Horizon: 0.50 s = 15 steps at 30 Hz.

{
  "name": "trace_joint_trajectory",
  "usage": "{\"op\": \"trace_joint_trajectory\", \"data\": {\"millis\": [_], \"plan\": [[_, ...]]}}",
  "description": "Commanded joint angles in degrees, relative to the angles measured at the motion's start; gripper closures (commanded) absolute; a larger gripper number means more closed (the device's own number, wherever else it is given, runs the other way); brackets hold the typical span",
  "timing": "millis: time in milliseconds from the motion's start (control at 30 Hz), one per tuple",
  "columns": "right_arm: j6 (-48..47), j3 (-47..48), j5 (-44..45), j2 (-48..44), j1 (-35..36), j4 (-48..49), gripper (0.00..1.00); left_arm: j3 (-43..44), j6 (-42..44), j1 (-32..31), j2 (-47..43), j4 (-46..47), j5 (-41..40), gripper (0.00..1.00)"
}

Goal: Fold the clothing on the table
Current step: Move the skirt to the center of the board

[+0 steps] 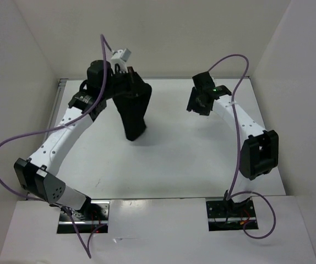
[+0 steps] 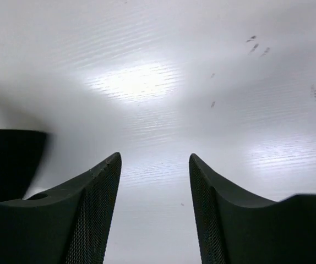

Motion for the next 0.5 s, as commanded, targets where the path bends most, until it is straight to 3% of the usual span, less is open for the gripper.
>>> {"op": "trace_joint_trajectory", "data": {"millis": [0, 233, 267, 333, 367, 433, 467], "plan": [[0.7, -2.2, 1.5, -4.4, -2.7, 0.8, 0.42, -2.6, -0.6, -6.6, 0.8, -2.2, 6.0, 1.00], [0.1, -3.9, 2.6, -6.6, -6.3, 0.3, 0.42, -20.5, -9.0, -21.8, 4.4, 9.3, 12.7, 0.99], [0.1, -3.9, 2.6, -7.1, -7.1, 0.3, 0.42, -21.6, -9.5, -23.6, 5.8, 10.3, 14.2, 0.92], [-0.4, -4.4, 2.6, -7.1, -7.6, 0.3, 0.42, -22.5, -10.4, -27.3, 8.8, 11.1, 15.9, 0.57], [-0.4, -4.4, 2.6, -7.7, -7.6, 0.3, 0.41, -22.5, -10.4, -27.3, 8.8, 10.6, 14.8, 0.51], [-0.4, -5.1, 1.5, -8.4, -7.6, -0.3, 0.41, -20.6, -7.9, -27.3, 3.8, 7.9, 6.5, 0.27], [-0.4, -5.1, 1.5, -8.4, -7.6, -0.3, 0.41, -19.3, -7.0, -27.3, 2.2, 4.8, 4.3, 0.21]]}}
